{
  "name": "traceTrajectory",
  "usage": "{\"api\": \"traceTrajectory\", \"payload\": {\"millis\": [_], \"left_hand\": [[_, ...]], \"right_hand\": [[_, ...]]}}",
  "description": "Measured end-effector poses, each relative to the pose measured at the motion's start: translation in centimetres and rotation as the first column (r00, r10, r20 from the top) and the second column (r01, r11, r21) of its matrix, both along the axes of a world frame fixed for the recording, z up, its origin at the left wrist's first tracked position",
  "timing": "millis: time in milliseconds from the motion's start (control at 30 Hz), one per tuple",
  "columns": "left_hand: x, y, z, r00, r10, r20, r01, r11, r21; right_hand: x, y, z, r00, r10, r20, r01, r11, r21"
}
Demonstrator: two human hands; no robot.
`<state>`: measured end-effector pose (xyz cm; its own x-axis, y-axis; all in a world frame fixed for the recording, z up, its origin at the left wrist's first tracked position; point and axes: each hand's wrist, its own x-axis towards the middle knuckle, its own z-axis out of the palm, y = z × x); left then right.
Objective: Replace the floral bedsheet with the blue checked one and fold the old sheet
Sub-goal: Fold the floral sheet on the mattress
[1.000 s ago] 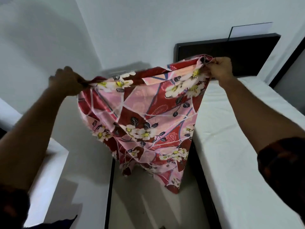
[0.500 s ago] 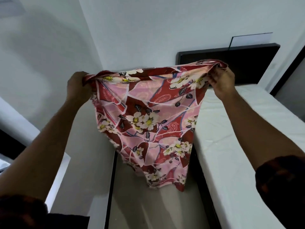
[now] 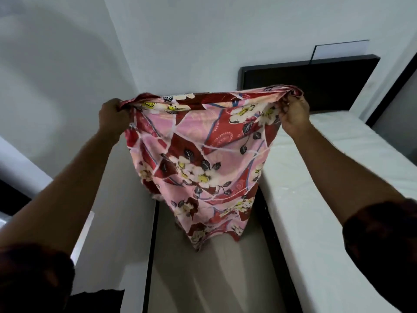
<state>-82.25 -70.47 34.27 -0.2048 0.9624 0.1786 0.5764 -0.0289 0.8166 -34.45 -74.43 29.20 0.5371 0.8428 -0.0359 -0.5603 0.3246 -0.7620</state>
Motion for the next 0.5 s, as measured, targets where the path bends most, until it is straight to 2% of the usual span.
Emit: {"api": "traceTrajectory", "payload": {"millis": [67, 167, 267, 400, 500], "left_hand": [[-0.5, 2.6, 0.3, 1.000, 0.000, 0.031, -0.001, 1.000, 0.017], [-1.7, 4.1, 1.6, 0.999, 0.000, 0.047, -0.007, 0.990, 0.144], [-0.5, -0.5, 4.0, 0.991, -0.068, 0.111, 0.044, 0.977, 0.209], [0.1, -4.9, 3.5, 0.952, -0.266, 0.152, 0.235, 0.952, 0.196], [0.2, -3.6, 2.2, 0.942, -0.208, 0.265, 0.190, 0.977, 0.094]], "right_hand": [[0.0, 1.5, 1.4, 0.998, 0.024, -0.051, -0.023, 1.000, 0.019], [0.9, 1.7, 3.5, 0.984, 0.131, -0.122, -0.118, 0.987, 0.107], [1.9, -0.8, 3.5, 0.959, 0.225, -0.173, -0.193, 0.964, 0.184], [3.9, -4.3, -0.4, 0.938, 0.233, -0.258, -0.190, 0.965, 0.179], [3.7, -4.7, -2.4, 0.928, 0.268, -0.259, -0.250, 0.963, 0.101]]}}
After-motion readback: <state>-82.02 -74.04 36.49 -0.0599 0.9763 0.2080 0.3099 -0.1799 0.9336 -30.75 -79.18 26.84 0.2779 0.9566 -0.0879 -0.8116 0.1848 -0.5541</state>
